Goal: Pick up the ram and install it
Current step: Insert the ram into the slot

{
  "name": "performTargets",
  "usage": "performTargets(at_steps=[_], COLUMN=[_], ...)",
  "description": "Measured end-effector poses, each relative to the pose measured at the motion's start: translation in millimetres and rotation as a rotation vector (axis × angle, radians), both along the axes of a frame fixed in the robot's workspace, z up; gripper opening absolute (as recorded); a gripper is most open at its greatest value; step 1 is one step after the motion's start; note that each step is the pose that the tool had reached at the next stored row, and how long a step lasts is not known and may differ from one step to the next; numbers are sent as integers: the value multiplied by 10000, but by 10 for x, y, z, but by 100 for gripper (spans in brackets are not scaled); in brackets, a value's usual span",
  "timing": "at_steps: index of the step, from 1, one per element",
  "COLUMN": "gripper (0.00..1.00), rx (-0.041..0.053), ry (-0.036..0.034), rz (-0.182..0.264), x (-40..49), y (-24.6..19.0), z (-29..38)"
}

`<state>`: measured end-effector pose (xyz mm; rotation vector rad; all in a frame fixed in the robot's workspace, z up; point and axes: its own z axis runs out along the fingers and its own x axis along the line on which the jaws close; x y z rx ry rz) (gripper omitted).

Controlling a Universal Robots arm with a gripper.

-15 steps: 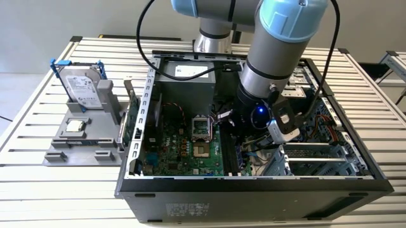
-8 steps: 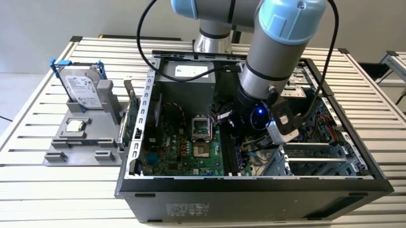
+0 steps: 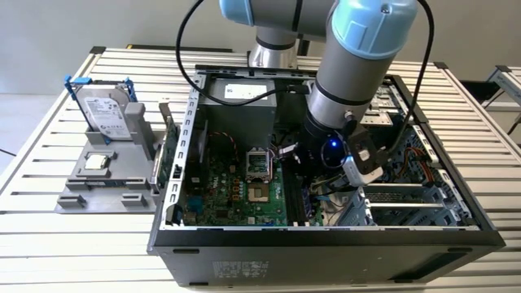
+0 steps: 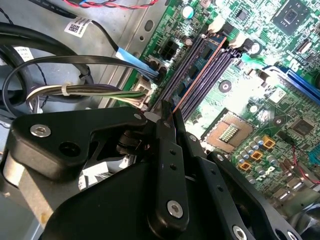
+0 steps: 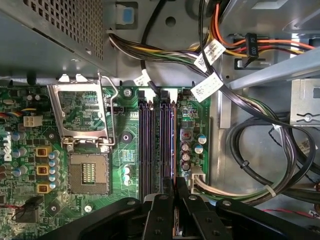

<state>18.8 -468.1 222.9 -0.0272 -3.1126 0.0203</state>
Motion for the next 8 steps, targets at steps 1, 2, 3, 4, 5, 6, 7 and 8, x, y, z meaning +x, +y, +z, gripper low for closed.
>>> performTargets(at_steps=[1, 2, 3, 4, 5, 6, 7, 8], gripper=[0, 0, 0, 0, 0, 0, 0, 0], rx=[2, 2, 2, 3, 3, 4, 4, 2], ry=[-1, -1, -2, -1, -2, -1, -1, -1], rz=[-6, -14, -21, -24, -27, -27, -27, -26], x=[5, 9, 11, 12, 12, 13, 13, 13], y=[0, 0, 1, 2, 3, 5, 7, 8], z=[-1, -2, -4, -5, -6, -6, -6, -6])
